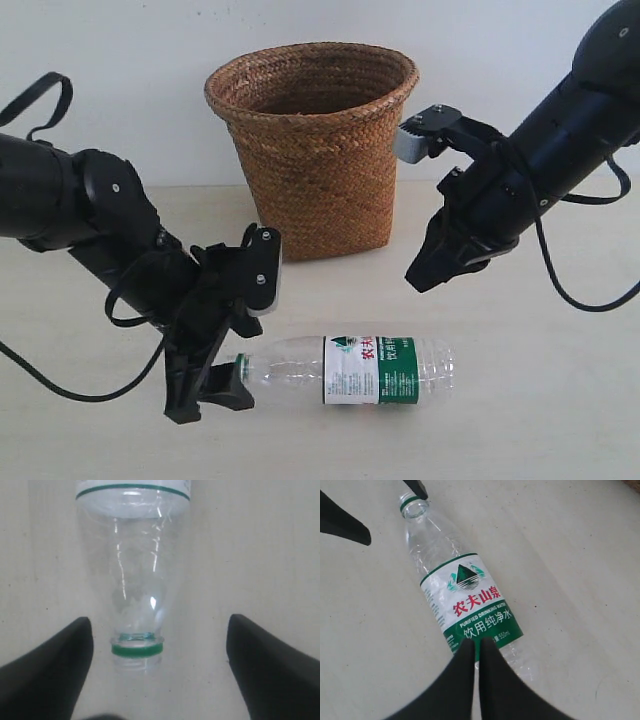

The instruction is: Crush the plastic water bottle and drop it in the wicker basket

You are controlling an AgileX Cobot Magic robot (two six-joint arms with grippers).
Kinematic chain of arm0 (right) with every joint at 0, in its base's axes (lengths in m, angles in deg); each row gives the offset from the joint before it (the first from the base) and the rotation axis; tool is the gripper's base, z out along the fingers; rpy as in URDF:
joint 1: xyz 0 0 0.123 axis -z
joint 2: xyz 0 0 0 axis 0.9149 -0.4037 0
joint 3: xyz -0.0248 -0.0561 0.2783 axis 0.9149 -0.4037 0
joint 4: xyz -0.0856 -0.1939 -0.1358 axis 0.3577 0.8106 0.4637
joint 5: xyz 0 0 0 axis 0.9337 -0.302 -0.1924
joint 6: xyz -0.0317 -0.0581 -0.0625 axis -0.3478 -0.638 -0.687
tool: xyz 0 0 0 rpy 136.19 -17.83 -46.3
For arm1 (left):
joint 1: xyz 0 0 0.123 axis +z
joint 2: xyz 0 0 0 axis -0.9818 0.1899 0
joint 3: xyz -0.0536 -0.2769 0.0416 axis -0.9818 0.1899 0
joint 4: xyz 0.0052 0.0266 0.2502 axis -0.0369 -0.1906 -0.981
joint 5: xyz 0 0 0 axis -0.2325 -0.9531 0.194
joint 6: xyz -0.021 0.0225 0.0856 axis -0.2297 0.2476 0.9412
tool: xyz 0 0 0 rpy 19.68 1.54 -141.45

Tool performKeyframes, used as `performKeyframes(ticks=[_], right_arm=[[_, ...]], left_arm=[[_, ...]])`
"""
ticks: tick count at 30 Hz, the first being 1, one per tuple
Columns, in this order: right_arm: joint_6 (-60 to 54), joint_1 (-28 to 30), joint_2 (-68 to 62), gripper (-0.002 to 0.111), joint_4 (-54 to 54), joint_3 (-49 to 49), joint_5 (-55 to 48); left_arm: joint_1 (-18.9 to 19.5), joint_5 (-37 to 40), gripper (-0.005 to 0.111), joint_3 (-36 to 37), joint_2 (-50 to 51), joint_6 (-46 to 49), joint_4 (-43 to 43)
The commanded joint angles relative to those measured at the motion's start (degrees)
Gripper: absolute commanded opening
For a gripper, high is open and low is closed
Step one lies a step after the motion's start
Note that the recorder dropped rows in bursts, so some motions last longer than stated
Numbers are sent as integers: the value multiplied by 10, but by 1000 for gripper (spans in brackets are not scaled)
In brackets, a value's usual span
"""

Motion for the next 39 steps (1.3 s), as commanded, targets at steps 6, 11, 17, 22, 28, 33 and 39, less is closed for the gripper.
performKeyframes(ticks=[6, 11, 17, 22, 28, 33, 39], right_arm=[[0, -1, -2, 0, -5, 3, 5], [18, -1, -35, 0, -7, 3, 6], [22, -1, -68, 0, -73, 3, 40], [41, -18, -88, 0, -93, 3, 40], [66, -66, -117, 0, -93, 3, 68], [88, -85, -136, 0, -93, 3, 80], [97, -86, -153, 0, -90, 3, 86]], left_arm=[[-7, -50, 66, -4, 44, 26, 19], [-7, -55, 43, -4, 53, 27, 28], [-7, -51, 5, -4, 62, 35, 24], [-7, -51, 4, -4, 62, 35, 24], [-7, -52, 4, -4, 62, 35, 24], [-7, -52, 4, -4, 62, 29, 24], [-7, -52, 4, -4, 62, 22, 24]])
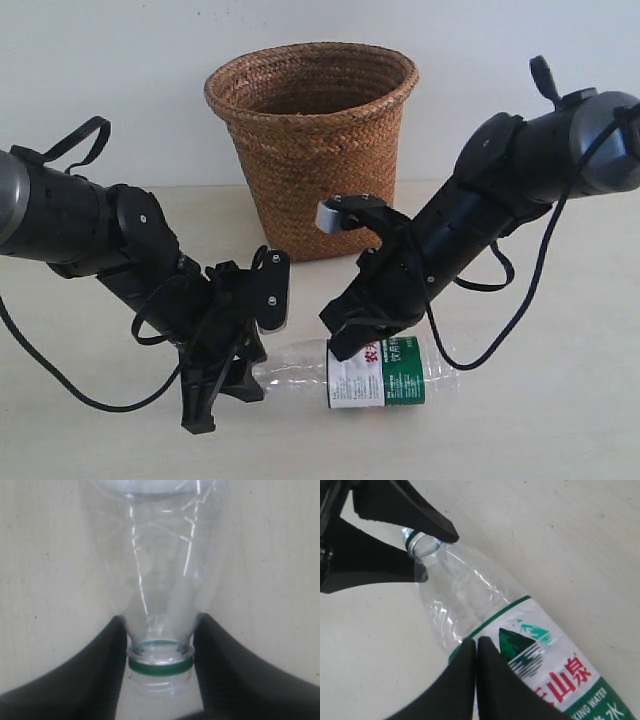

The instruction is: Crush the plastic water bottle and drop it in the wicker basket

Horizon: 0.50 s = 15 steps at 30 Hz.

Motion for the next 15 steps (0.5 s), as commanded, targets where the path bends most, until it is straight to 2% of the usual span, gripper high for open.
performKeyframes(ticks=[1, 15], right_arm=[[10, -1, -15, 0, 10, 2, 10], [78, -1, -95, 0, 77, 31, 30]], left_arm=[[-5, 1, 4, -1, 4, -9, 2], [-5, 8, 4, 0, 4, -18, 6]])
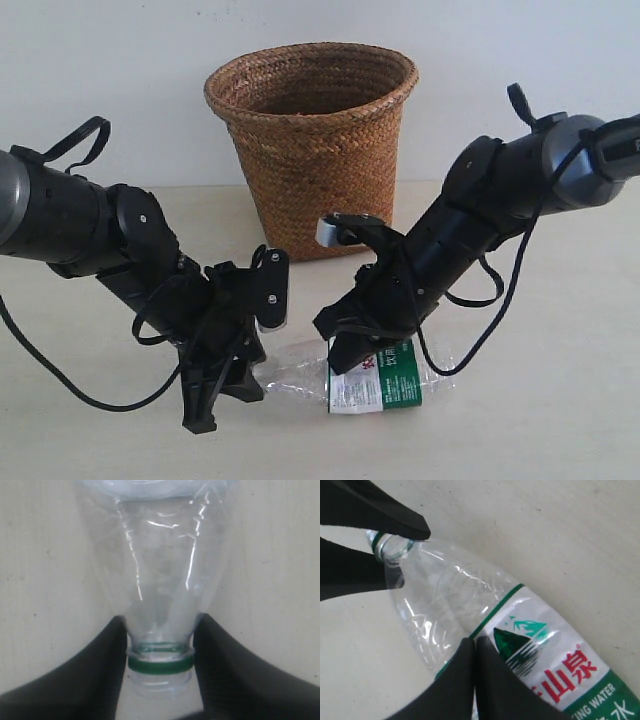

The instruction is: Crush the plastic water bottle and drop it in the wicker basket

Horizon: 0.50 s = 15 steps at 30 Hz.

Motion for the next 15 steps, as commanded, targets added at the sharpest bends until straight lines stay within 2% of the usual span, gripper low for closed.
performKeyframes(ticks=[1, 8, 15], right_arm=[[36, -1, -51, 0, 71, 23, 28], [85, -1, -114, 0, 112, 87, 28], [118, 0, -156, 0, 149, 110, 20]], left_arm=[[-5, 10, 4, 0, 4, -7, 6], [-5, 21, 4, 0, 4, -7, 6], [-5, 21, 4, 0, 5, -7, 6]])
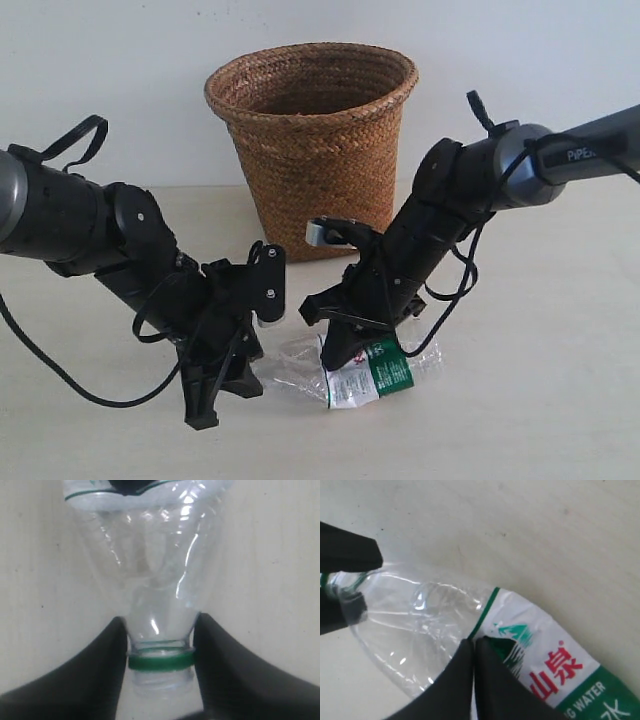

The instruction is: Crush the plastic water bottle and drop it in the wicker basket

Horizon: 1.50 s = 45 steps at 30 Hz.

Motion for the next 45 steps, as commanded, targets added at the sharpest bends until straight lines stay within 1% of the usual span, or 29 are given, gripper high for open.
performKeyframes(ticks=[1, 4, 12, 20, 25, 27, 32, 38, 43, 45], right_arm=[[22, 0, -61, 0, 104, 0, 69], [47, 0, -67, 0, 131, 13, 43], [46, 0, -57, 0, 131, 36, -21], [38, 28, 57, 0, 112, 38, -117], [38, 30, 117, 0, 108, 36, -147], [38, 29, 122, 0, 107, 34, -164], [5, 17, 118, 0, 107, -11, -140], [2, 17, 97, 0, 124, -17, -81], [2, 17, 79, 0, 139, -17, -94], [11, 17, 66, 0, 166, -17, -96]], left_arm=[[-5, 23, 4, 0, 5, 7, 4], [-5, 23, 4, 0, 5, 7, 4], [-5, 24, 4, 0, 5, 7, 4], [-5, 24, 4, 0, 5, 7, 0], [-5, 24, 4, 0, 5, 7, 0], [-5, 24, 4, 0, 5, 7, 0], [-5, 23, 4, 0, 5, 7, -1], [-5, 23, 4, 0, 5, 7, -2], [-5, 23, 4, 0, 5, 7, -4], [-5, 23, 4, 0, 5, 7, -4]])
